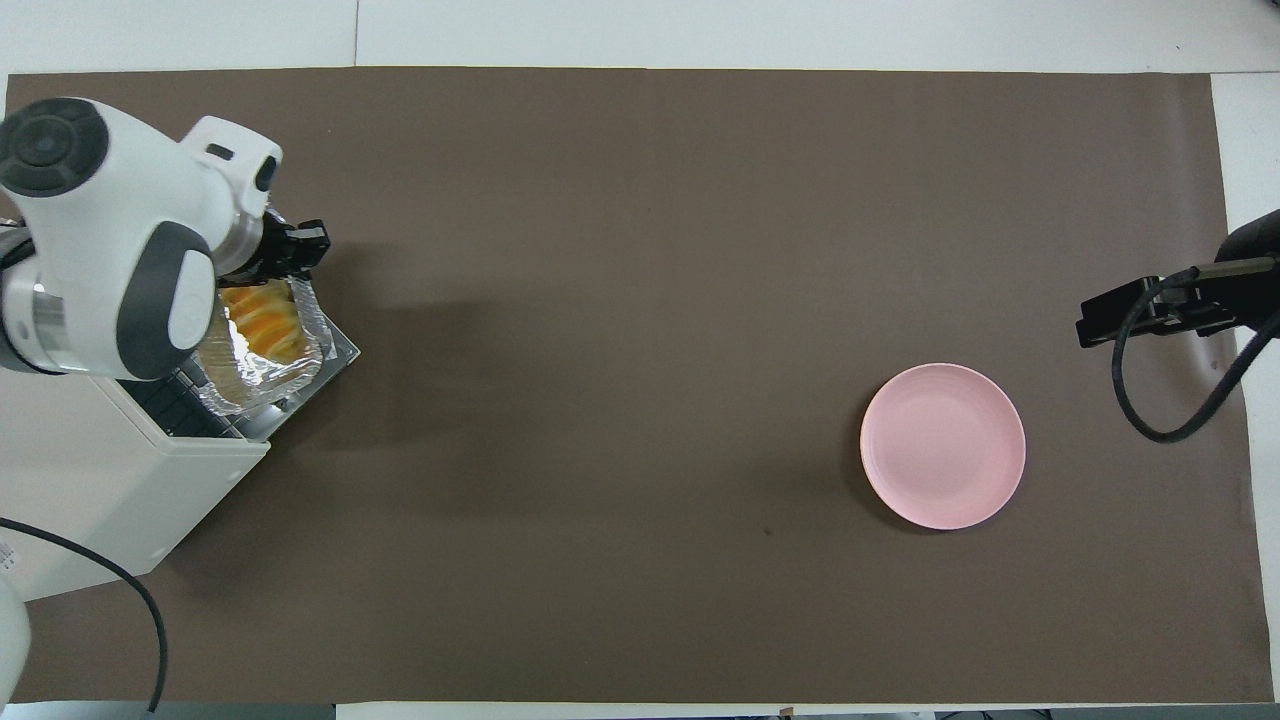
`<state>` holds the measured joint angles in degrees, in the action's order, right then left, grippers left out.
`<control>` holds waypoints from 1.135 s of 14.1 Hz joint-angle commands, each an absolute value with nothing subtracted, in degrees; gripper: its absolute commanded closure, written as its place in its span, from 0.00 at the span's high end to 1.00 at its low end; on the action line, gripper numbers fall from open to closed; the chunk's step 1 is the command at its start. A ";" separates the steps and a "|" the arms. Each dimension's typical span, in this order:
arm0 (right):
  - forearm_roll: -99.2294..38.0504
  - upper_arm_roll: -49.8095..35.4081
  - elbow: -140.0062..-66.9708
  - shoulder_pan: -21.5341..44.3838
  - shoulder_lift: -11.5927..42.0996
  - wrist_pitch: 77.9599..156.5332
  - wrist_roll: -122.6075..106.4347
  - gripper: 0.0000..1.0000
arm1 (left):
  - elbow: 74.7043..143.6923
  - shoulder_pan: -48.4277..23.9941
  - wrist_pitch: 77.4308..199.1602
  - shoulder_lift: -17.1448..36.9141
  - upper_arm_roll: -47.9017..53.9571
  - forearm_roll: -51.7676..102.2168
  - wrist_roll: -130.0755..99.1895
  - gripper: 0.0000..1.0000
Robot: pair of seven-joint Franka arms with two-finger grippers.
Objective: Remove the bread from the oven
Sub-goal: 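Pull the foil tray of bread out of the oven with the left gripper, then set the tray on the table while the right gripper reaches toward it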
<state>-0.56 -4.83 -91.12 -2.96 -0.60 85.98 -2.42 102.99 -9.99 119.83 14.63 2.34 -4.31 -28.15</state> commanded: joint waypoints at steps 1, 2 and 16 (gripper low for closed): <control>-1.23 -5.36 -99.55 -2.29 -3.51 94.01 -2.81 1.00 | 101.87 -19.92 120.76 15.56 1.49 -5.01 -26.46 0.00; -1.23 -5.54 -101.58 -0.89 -3.43 96.74 -2.12 1.00 | 101.87 -23.00 120.67 15.64 1.58 -4.23 -26.89 0.00; -1.23 -5.62 -102.83 4.04 -0.53 101.60 1.76 1.00 | 98.36 -34.98 125.51 24.61 1.14 0.97 -30.41 1.00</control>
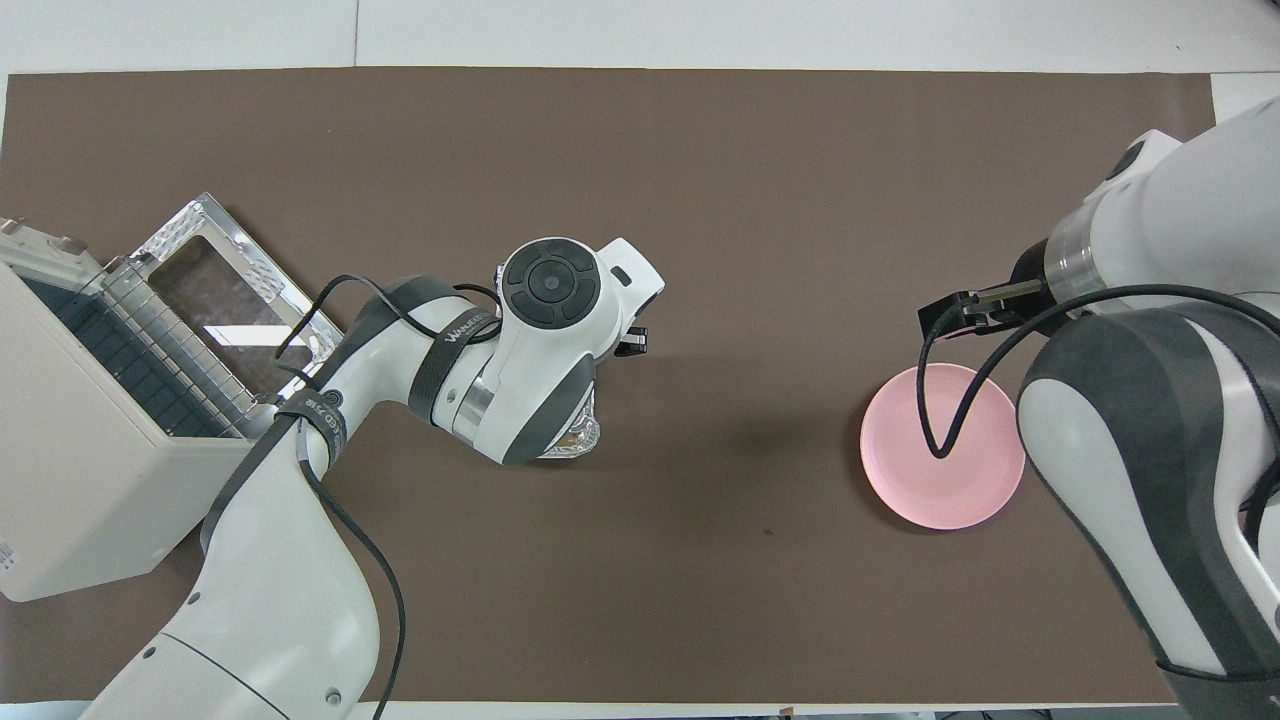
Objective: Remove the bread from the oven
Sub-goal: 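Set the tray on the table while the right gripper reaches toward it, then grasp the foil tray with the right gripper while the left gripper withdraws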
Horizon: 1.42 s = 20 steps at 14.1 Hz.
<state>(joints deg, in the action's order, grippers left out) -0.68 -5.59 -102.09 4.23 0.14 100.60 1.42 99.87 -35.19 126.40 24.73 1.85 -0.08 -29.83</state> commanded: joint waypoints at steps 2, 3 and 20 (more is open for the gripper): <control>-1.23 -5.62 -102.40 4.13 0.26 101.95 2.37 1.00 | 98.70 -31.93 123.94 21.91 0.36 0.88 -31.20 1.00; -1.32 -5.80 -101.87 4.91 1.22 102.39 4.64 1.00 | 98.79 -29.12 119.49 18.58 0.44 0.88 -30.68 1.00; 12.38 -5.54 -78.31 34.89 41.84 120.59 50.44 0.38 | 100.11 -1.58 87.18 -5.81 0.35 0.70 -1.49 1.00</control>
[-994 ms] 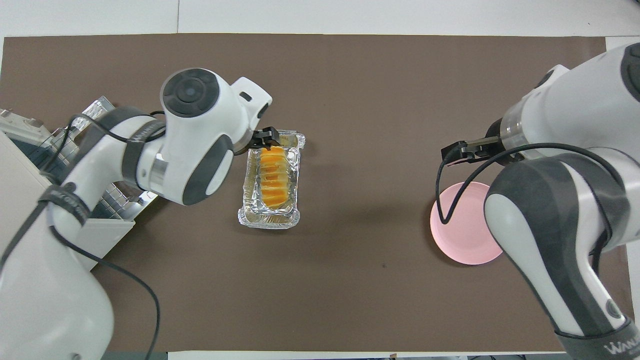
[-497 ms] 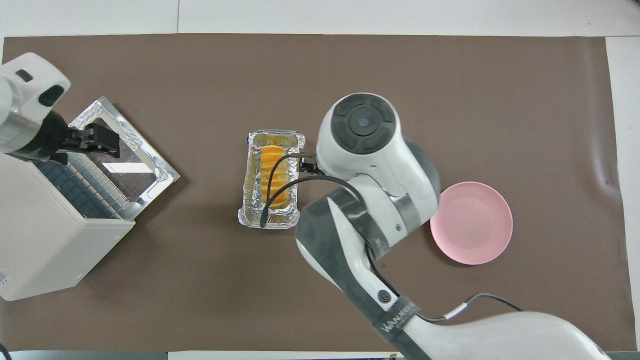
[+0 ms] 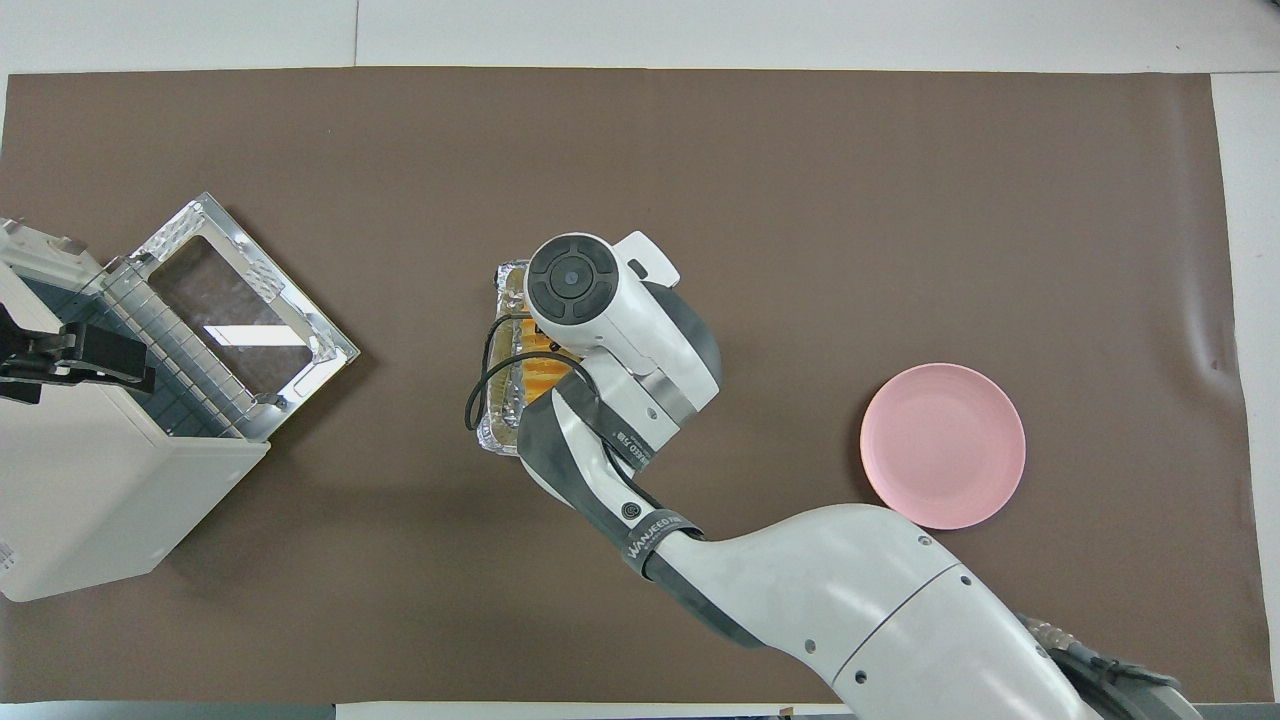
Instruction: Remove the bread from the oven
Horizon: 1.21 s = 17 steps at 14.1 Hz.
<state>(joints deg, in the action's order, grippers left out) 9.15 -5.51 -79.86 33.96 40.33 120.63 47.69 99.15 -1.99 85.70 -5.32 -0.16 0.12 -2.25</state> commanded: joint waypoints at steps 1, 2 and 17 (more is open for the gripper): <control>12.57 -5.54 -78.22 34.89 41.84 119.63 50.36 0.00 | 99.76 -1.93 88.32 -5.28 0.35 0.62 -1.58 1.00; 12.48 -5.54 -77.96 34.98 41.75 119.10 50.36 0.00 | 97.93 -2.02 87.89 -3.01 0.53 0.70 -1.58 1.00; 4.66 -5.89 -66.79 7.41 40.87 109.41 6.38 0.00 | 90.70 -1.58 82.26 -1.14 1.49 1.93 -2.37 1.00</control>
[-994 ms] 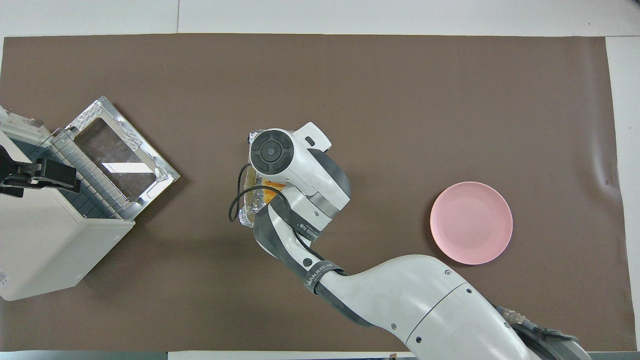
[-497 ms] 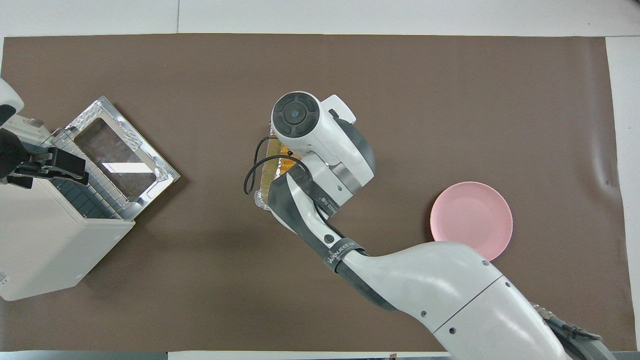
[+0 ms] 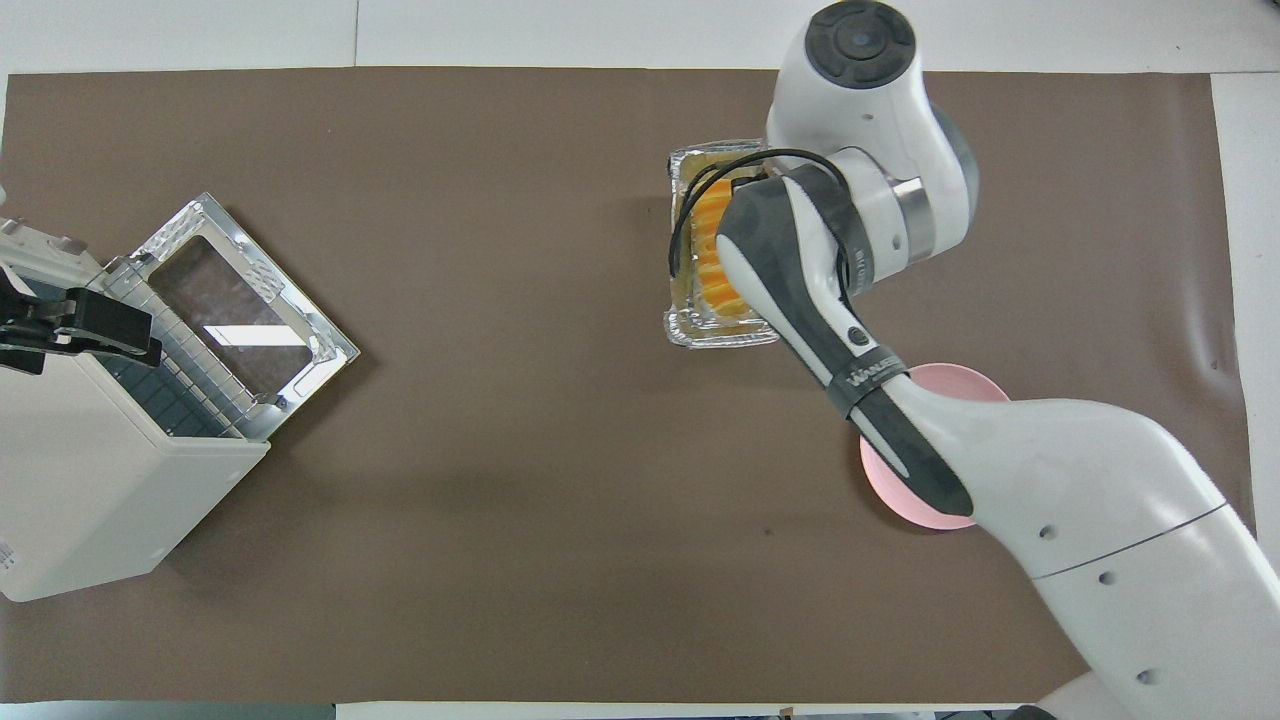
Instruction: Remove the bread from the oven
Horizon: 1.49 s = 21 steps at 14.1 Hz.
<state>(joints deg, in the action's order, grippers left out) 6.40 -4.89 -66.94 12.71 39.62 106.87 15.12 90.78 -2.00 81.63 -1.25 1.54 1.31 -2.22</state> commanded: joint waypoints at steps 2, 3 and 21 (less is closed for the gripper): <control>3.51 -5.80 -66.88 3.70 42.62 112.32 -0.77 0.00 | 90.44 -1.50 81.04 -1.14 1.49 2.11 -2.29 1.00; 3.86 -5.80 -66.80 2.39 43.76 112.67 -1.92 0.00 | 90.96 -1.58 81.38 -1.32 1.49 2.11 -2.29 1.00; 7.47 -5.27 -77.76 5.27 38.15 117.57 2.81 0.92 | 93.51 -1.32 81.74 -2.99 1.41 1.93 -2.37 1.00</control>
